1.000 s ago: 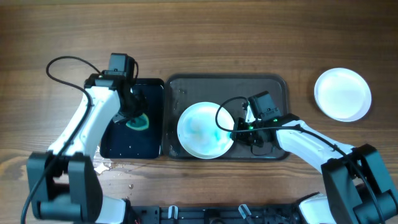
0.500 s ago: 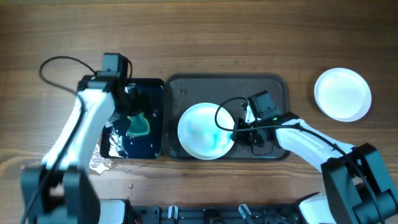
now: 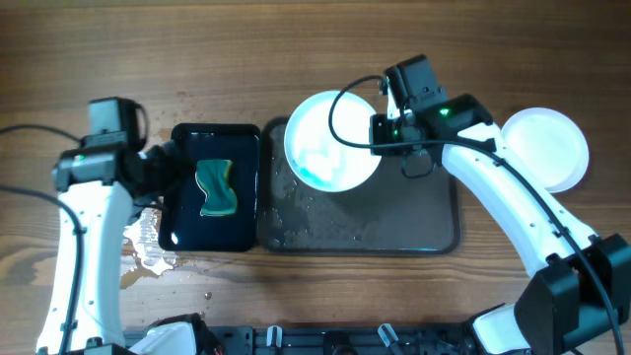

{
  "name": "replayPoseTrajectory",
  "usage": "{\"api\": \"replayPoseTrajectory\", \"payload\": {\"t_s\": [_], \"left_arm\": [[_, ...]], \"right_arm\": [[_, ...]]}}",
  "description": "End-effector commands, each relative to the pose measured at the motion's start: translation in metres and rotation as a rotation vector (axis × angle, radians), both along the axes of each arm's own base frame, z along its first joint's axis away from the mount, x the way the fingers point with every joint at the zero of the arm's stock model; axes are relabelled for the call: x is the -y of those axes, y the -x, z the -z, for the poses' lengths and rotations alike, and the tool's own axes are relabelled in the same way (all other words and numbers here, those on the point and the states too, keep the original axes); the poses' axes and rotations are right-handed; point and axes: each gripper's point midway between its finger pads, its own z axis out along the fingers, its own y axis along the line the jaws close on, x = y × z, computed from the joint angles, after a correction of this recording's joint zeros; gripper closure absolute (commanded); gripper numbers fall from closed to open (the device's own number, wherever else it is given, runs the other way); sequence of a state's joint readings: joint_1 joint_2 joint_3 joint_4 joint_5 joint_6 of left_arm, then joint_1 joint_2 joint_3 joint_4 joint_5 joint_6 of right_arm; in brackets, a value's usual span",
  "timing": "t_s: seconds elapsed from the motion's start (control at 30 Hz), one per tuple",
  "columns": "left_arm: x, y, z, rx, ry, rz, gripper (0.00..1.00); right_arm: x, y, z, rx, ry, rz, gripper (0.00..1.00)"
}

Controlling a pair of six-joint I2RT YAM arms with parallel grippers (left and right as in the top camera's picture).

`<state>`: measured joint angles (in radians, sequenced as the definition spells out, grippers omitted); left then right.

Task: Clean dirty plates on tray and stack at the side
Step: 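Lift the plate with the right gripper and swing it left over the trays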

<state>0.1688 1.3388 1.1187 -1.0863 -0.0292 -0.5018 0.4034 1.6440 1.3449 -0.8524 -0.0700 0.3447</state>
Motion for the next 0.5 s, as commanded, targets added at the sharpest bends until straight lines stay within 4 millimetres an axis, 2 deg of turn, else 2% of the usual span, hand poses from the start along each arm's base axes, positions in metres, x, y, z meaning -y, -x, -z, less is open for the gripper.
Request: {"api": "replayPoseTrajectory", "payload": {"t_s": [0.0, 0.13, 0.23, 0.33, 0.47], "left_arm": [[-0.028, 0.003, -0.002, 0.018, 0.031, -0.14, 0.0], [-0.035, 0.005, -0.002, 0.029, 0.074, -0.181, 0.0], [-0.035, 0.004, -0.002, 0.033, 0.073, -0.181, 0.0], [-0.035, 0.004, -0.002, 0.032, 0.072, -0.181, 0.0], [-0.042, 0.004, -0.003, 0.032, 0.036, -0.191, 0.0]], "right_arm": [[-0.008, -0.013, -0.031, 0.074, 0.02, -0.065, 0.95], [-0.031, -0.02, -0.042, 0.01, 0.059, -0.129, 0.95], [-0.069, -0.03, -0.038, -0.013, 0.108, -0.225, 0.95], [-0.108, -0.037, -0.042, 0.061, 0.197, -0.299, 0.95], [-0.14, -0.037, -0.058, 0.208, 0.299, -0.327, 0.95]]}}
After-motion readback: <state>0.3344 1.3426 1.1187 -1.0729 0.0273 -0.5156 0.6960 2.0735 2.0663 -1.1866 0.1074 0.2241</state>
